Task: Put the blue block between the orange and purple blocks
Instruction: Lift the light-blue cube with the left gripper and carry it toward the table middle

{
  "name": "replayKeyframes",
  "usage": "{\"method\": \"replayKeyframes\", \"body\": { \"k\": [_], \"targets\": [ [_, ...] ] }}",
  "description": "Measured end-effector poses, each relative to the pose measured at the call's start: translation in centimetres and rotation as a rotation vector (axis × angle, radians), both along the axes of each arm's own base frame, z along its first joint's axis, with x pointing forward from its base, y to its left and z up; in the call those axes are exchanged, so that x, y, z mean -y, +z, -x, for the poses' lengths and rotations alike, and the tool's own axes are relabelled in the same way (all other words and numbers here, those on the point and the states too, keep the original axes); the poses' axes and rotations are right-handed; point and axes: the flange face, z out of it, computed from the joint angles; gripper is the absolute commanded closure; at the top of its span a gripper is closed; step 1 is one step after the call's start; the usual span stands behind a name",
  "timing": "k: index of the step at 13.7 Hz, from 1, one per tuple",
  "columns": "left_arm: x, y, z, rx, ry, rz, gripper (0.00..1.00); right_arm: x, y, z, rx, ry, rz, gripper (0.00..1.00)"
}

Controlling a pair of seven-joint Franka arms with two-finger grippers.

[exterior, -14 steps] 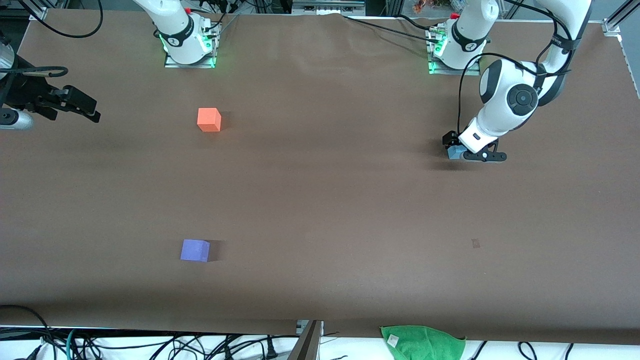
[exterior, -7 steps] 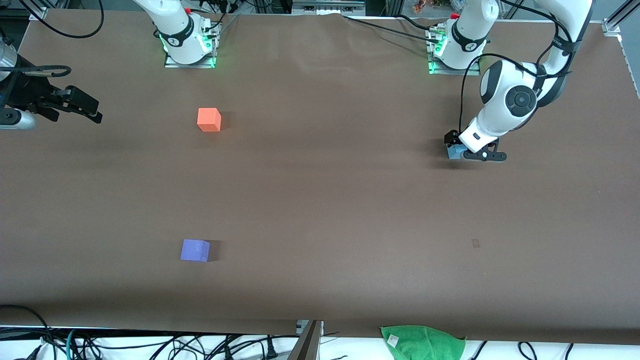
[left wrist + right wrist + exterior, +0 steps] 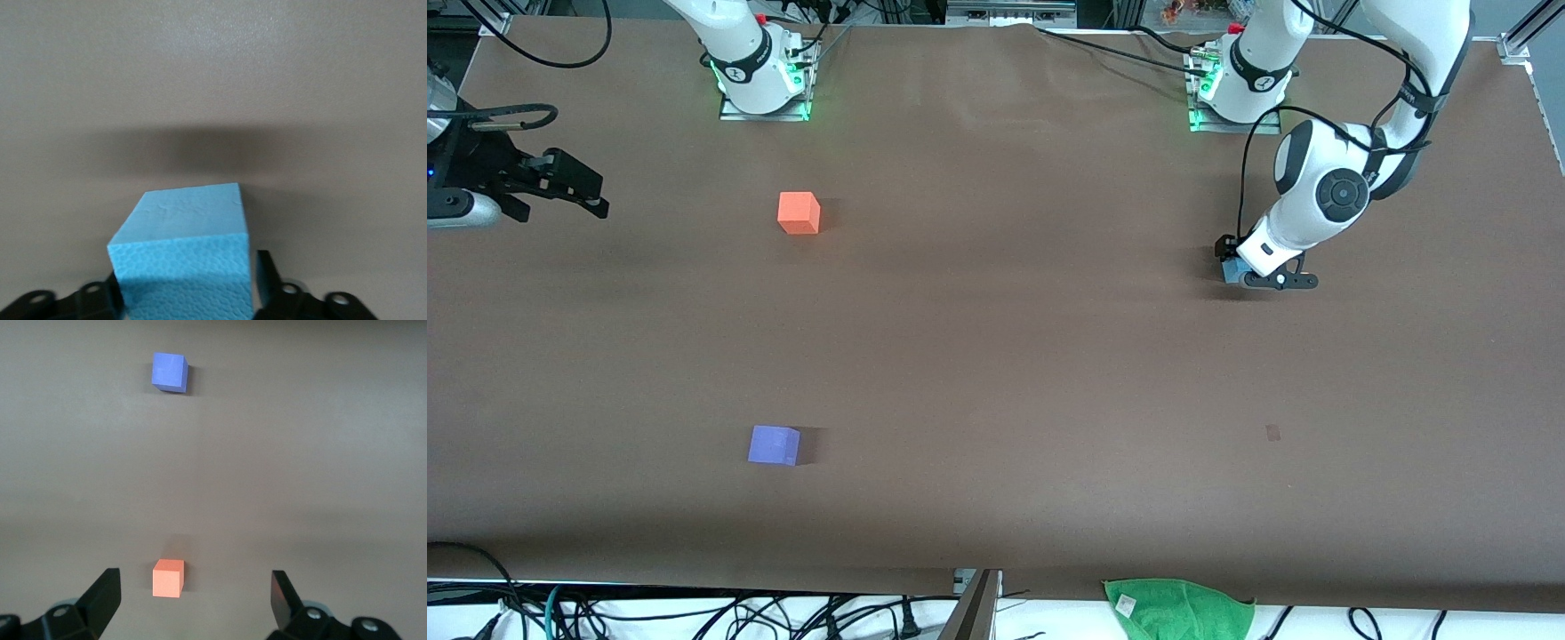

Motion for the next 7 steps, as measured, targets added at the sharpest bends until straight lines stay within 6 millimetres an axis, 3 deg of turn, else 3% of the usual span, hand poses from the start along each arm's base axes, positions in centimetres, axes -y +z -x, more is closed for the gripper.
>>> {"method": "replayKeyframes", "body": {
  "k": [4, 6, 7],
  "targets": [
    [0.0, 0.4, -0.4, 0.006, 0.002, 0.0, 0.92, 0.2, -0.3, -0.2, -0.004, -0.001, 0.0, 0.01],
    [0.1, 2.4, -1.5, -0.016, 0.0, -0.009, 0.9, 0.2, -0.5, -0.3, -0.006, 0.0, 0.0, 0.01],
    [0.5, 4.3, -2.4, -0.041, -0.008, -0.016, 0.88, 0.2, -0.6, -0.3, -0.007, 0.001, 0.0, 0.01]
  ]
}}
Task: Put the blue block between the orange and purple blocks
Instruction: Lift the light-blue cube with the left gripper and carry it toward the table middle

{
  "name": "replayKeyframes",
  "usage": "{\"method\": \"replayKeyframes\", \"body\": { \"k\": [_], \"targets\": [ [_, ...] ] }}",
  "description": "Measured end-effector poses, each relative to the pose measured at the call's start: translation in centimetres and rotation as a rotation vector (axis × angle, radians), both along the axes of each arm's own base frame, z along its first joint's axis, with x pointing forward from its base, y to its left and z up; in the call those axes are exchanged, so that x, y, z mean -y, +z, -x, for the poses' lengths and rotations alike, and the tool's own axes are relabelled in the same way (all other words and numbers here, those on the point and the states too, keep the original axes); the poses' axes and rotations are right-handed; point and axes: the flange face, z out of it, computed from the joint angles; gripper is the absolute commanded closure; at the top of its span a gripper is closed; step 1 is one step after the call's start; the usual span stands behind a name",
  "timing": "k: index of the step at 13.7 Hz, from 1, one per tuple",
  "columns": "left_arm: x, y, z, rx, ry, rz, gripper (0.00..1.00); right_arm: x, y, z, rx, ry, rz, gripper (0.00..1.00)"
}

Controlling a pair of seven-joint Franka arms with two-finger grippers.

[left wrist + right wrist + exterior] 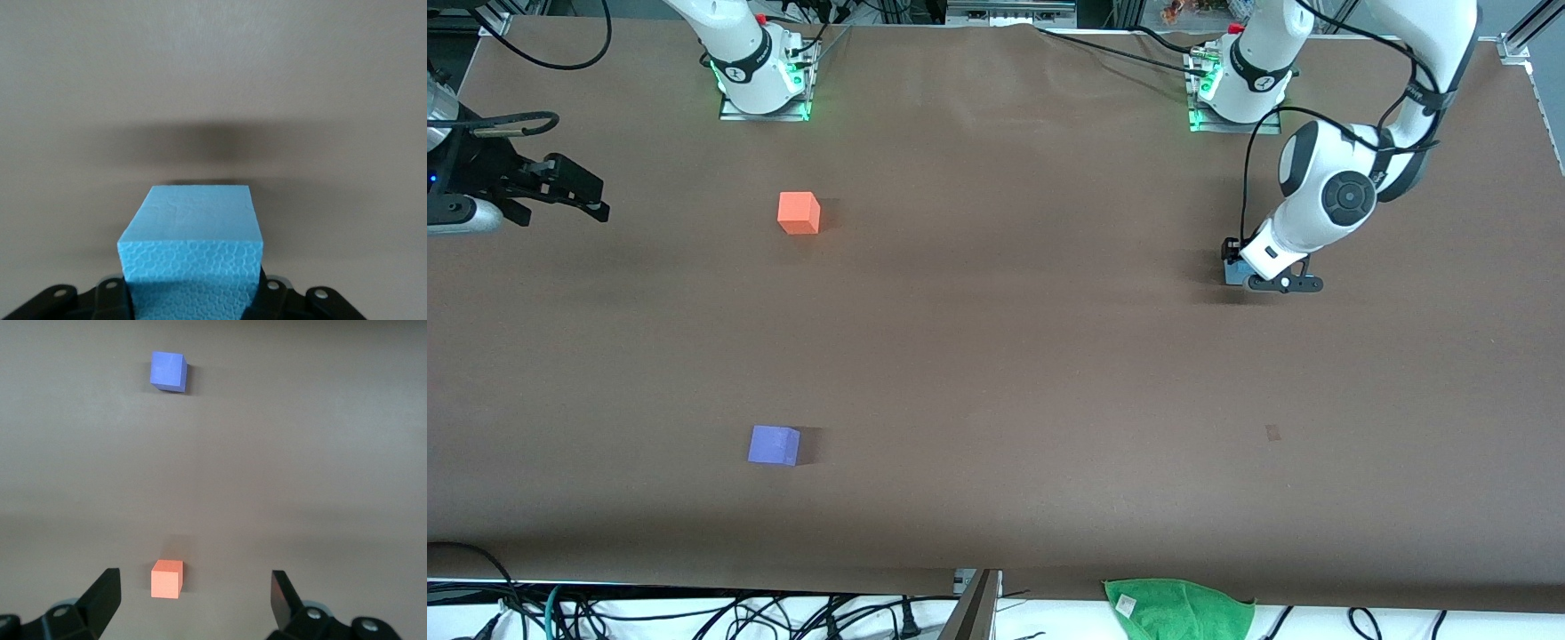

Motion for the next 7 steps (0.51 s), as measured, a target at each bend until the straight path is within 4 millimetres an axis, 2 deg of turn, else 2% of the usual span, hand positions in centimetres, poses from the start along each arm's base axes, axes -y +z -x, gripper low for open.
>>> {"method": "replayKeyframes", "body": {
  "k": [2, 4, 5, 7],
  "targets": [
    [1.8, 5.6, -2.6, -0.042, -0.032, -0.013, 0.89, 0.0, 0.0, 0.0, 0.0, 0.003, 0.0, 0.01],
    [5.4, 11.6, -5.0, -0.053, -0.067, 0.005, 0.89, 0.0, 0.0, 0.0, 0.0, 0.005, 0.0, 0.01],
    [7.6, 14.1, -5.8, -0.051, -0.078, 0.028, 0.9, 0.0, 0.0, 0.0, 0.0, 0.006, 0.0, 0.01],
    [12.4, 16.5, -6.7, -0.04, -0.084, 0.073, 0.9, 0.0, 0.0, 0.0, 0.0, 0.006, 0.0, 0.01]
  ]
}}
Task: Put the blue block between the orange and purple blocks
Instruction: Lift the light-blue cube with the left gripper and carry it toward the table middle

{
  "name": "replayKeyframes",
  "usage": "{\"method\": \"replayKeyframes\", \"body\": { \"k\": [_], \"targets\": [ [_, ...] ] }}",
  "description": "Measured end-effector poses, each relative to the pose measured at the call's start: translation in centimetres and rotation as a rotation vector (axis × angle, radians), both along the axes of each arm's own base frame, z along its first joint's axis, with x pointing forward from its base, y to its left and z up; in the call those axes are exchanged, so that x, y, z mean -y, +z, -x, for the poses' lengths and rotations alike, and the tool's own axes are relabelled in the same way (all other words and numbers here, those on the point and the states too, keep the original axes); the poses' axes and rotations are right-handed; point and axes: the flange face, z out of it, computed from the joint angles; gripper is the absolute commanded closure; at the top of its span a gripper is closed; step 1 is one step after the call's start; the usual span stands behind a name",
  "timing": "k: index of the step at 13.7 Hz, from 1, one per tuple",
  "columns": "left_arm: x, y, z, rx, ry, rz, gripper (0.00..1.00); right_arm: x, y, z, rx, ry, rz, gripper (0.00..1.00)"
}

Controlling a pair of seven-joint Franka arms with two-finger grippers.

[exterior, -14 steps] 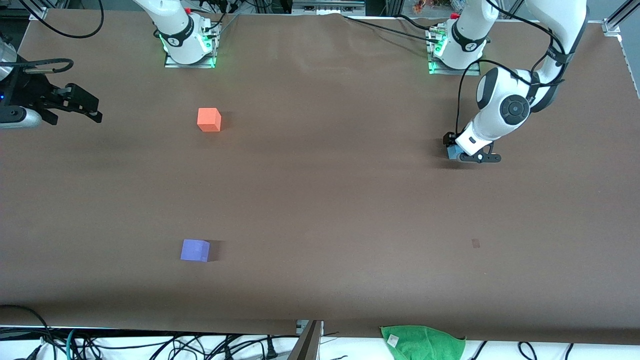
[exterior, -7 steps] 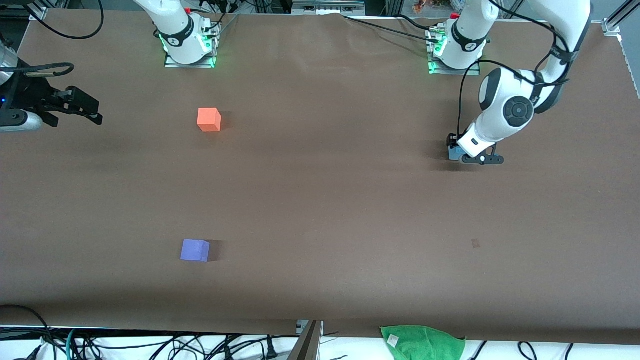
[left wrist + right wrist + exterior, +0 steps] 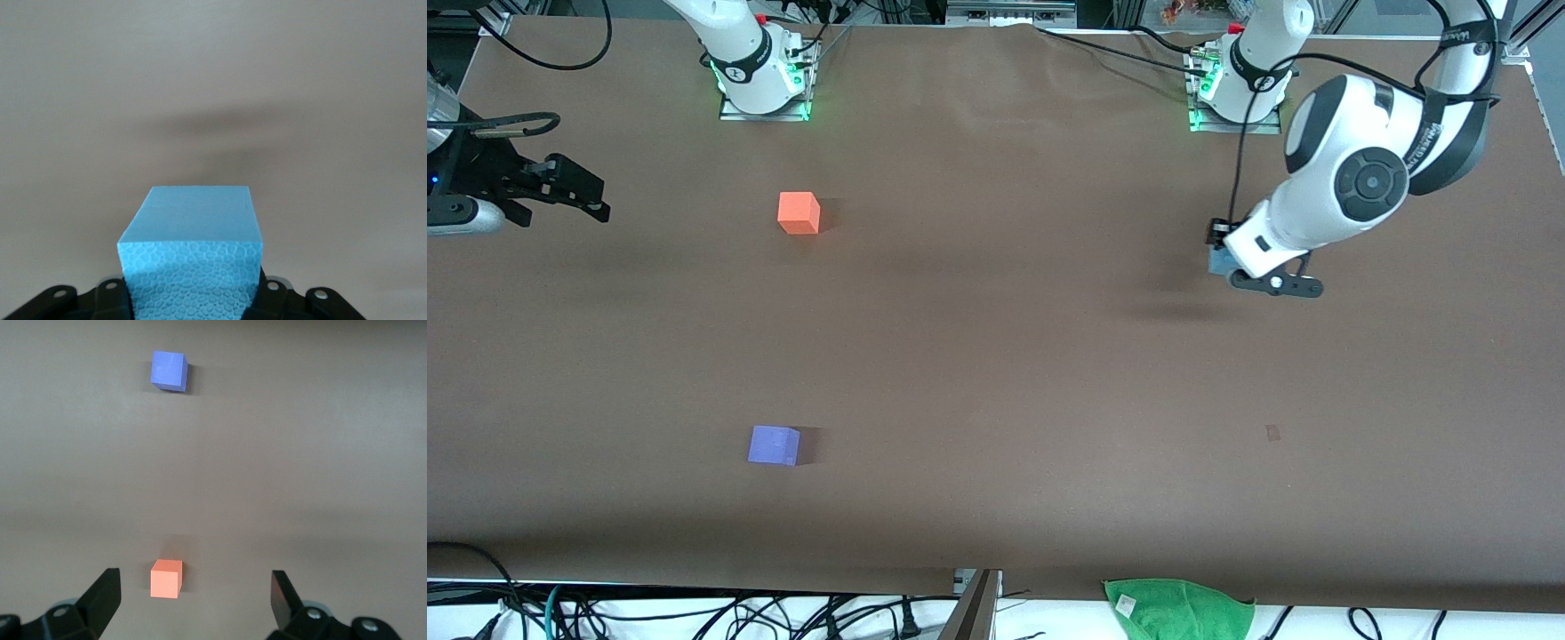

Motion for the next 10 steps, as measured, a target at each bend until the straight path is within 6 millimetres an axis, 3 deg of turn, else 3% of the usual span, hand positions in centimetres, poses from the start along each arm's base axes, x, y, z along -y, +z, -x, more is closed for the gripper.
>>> {"method": "replayKeyframes", "body": {
  "k": [3, 6, 8, 10],
  "targets": [
    [9.7, -0.1, -0.6, -0.008, 0.069, 0.02, 0.9, 0.0, -0.2, -0.1, -0.005, 0.001, 0.0, 0.01],
    [20.7, -4.2, 0.6, -0.018, 0.099, -0.022, 0.9, -0.1, -0.3, -0.1, -0.006, 0.001, 0.0, 0.01],
    [25.5, -8.3, 1.4, 0.036, 0.124, -0.027, 0.9, -0.1, -0.3, -0.1, -0.006, 0.002, 0.0, 0.01],
    [27.5, -12.2, 1.7, 0.051, 0.142, -0.007, 0.9, -0.1, -0.3, -0.1, -0.005, 0.002, 0.0, 0.01]
  ]
}}
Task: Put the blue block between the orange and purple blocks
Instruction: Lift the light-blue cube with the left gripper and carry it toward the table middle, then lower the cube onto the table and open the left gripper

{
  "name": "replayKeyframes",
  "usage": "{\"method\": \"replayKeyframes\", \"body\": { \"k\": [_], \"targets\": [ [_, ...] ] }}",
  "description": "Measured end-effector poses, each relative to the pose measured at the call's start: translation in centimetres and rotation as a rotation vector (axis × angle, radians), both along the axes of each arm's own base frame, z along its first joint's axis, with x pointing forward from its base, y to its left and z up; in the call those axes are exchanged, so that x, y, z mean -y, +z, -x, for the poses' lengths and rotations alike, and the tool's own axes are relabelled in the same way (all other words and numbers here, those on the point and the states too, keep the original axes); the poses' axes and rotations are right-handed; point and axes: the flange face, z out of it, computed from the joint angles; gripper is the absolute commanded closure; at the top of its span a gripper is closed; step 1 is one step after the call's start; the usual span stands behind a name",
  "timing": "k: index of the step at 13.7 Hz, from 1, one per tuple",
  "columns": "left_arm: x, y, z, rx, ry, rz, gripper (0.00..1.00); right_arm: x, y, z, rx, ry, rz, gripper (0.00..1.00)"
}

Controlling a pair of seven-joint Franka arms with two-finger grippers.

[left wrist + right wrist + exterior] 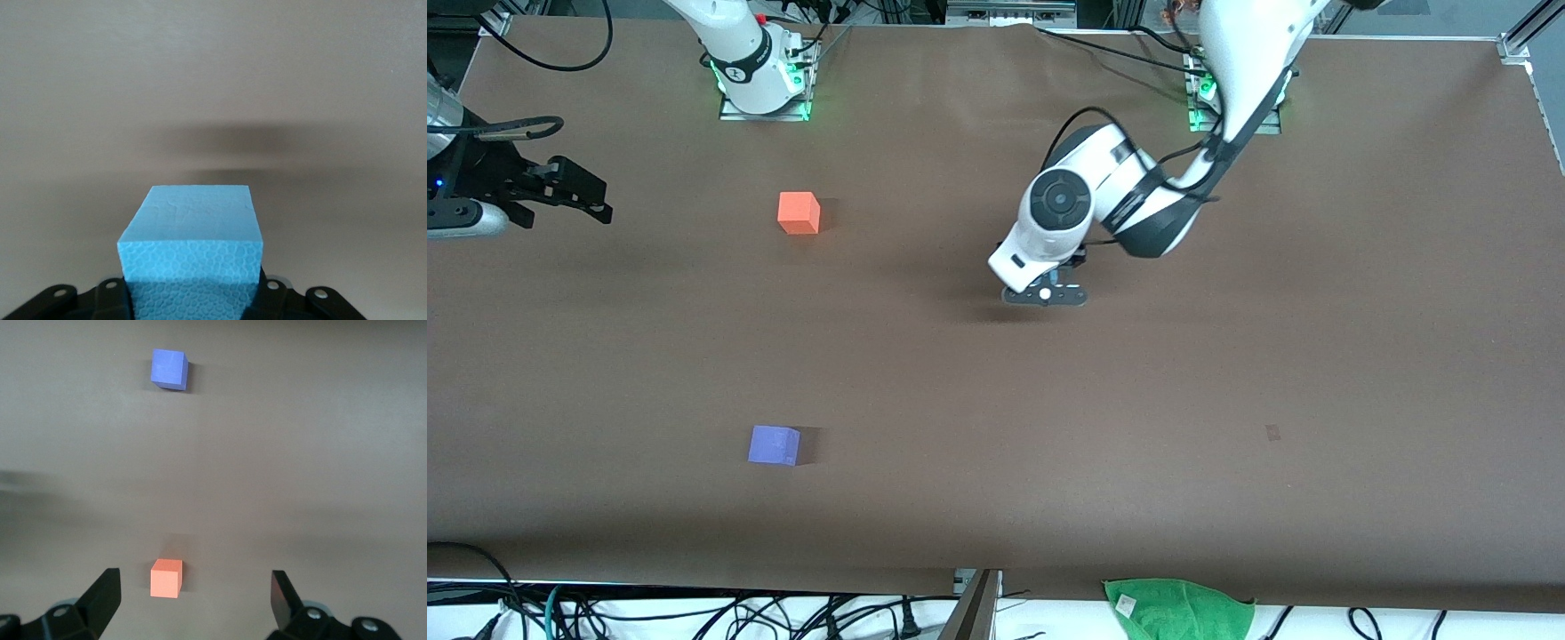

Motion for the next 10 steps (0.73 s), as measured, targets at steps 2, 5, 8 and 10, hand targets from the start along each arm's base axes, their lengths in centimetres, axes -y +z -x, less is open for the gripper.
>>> {"method": "replayKeyframes", "body": {
  "k": [2, 5, 8, 10],
  "targets": [
    [0.4, -2.8, 0.1, 0.009, -0.01, -0.017, 0.9, 0.1, 0.0, 0.0, 0.0, -0.002, 0.0, 0.01],
    [1.1, -5.0, -0.1, 0.051, 0.01, -0.013, 0.88, 0.2, -0.3, -0.2, -0.002, -0.005, 0.0, 0.01],
    [1.4, -7.2, 0.5, 0.048, 0.012, -0.028, 0.74, 0.2, -1.1, -0.9, -0.001, -0.005, 0.0, 0.01],
    [1.6, -7.8, 0.7, 0.041, 0.037, -0.034, 0.0, 0.2, -1.8, -1.2, -0.012, -0.004, 0.0, 0.01]
  ]
}}
